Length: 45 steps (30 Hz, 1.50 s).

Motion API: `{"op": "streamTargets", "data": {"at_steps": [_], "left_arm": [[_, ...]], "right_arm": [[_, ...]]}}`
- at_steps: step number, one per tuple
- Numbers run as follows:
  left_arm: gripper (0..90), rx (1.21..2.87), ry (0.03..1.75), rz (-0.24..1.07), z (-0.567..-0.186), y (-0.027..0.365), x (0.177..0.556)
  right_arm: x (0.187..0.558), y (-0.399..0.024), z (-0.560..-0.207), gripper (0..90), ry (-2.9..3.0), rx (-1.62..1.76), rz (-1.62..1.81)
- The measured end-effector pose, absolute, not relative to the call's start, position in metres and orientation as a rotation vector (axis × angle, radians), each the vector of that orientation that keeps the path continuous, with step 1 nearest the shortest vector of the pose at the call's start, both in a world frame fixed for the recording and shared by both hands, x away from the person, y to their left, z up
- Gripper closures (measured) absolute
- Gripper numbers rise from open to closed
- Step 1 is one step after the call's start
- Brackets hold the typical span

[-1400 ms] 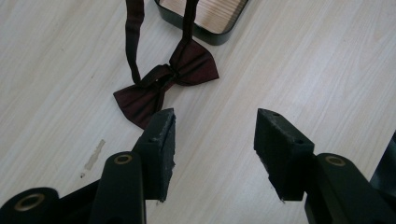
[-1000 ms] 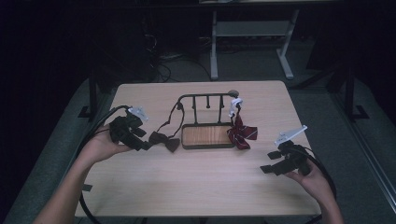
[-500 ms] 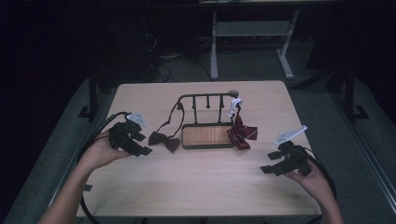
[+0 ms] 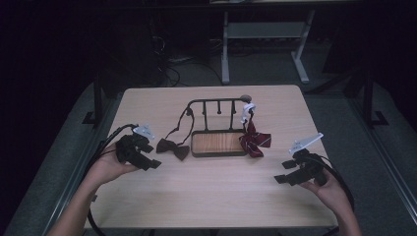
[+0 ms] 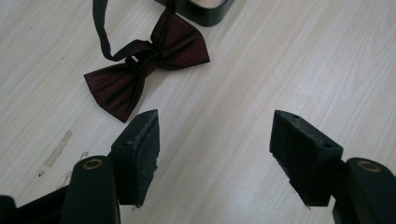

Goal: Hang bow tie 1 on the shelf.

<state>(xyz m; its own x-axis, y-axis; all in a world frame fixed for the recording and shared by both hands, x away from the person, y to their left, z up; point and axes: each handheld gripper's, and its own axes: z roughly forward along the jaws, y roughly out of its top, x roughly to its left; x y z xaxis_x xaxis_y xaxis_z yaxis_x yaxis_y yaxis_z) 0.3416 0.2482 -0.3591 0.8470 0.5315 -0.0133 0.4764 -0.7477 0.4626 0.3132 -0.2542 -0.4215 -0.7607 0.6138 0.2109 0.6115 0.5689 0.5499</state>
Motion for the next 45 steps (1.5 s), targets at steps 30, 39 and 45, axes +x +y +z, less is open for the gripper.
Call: {"op": "streamTargets", "data": {"at_steps": [30, 39, 45], "left_arm": [[32.0, 2.503, 0.729, 0.199, -0.383, 0.250, 0.322], [30.8, 2.471, 0.748, 0.218, -0.393, 0.252, 0.314], [29.2, 2.435, 0.726, 0.218, -0.408, 0.251, 0.307]], "right_arm": [[0.313, -0.253, -0.425, 30.0, 2.788, 1.079, 0.967], [0.312, -0.253, -0.426, 30.0, 2.790, 1.083, 0.966], [0.312, -0.252, -0.427, 30.0, 2.791, 1.082, 0.970]]}}
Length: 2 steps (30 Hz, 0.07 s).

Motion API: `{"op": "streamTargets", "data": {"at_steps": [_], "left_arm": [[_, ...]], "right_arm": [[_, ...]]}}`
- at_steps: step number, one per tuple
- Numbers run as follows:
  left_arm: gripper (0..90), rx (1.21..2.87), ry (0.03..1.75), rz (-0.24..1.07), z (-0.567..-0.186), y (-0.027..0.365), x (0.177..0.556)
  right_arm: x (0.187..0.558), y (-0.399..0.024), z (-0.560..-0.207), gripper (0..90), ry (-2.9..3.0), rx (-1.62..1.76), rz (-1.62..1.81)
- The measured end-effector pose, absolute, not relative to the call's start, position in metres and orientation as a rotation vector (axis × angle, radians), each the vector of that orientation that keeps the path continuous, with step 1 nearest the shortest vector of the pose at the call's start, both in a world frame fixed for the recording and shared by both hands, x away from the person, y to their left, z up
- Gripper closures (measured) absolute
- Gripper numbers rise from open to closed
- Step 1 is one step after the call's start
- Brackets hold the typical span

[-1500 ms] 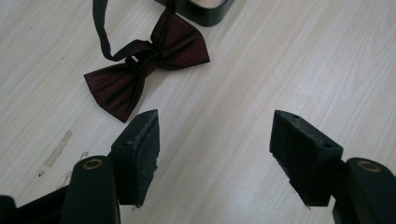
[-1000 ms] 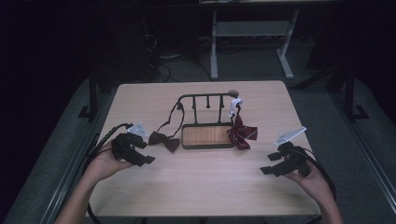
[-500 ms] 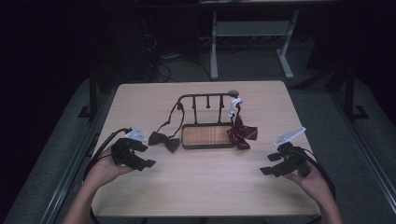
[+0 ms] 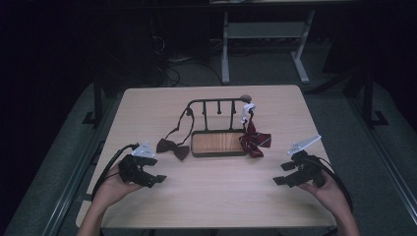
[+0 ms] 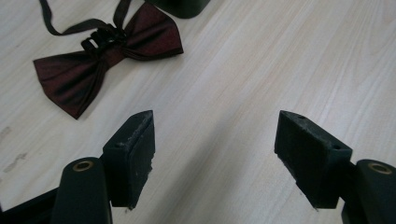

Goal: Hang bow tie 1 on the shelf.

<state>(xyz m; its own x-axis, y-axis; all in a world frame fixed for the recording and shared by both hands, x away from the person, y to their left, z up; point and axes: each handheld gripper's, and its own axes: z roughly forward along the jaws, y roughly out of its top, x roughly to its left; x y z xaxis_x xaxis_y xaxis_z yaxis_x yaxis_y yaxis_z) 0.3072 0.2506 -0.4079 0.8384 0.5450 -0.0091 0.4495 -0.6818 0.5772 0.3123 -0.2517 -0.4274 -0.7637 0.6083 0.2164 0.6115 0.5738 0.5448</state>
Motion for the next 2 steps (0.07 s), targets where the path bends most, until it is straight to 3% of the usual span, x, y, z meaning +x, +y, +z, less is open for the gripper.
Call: {"op": "streamTargets", "data": {"at_steps": [2], "left_arm": [[28.1, 2.433, 0.720, 0.244, -0.4140, 0.2494, 0.3037]], "right_arm": [[0.3119, -0.2509, -0.4275, 30.0, -2.783, -1.077, -0.969]]}}
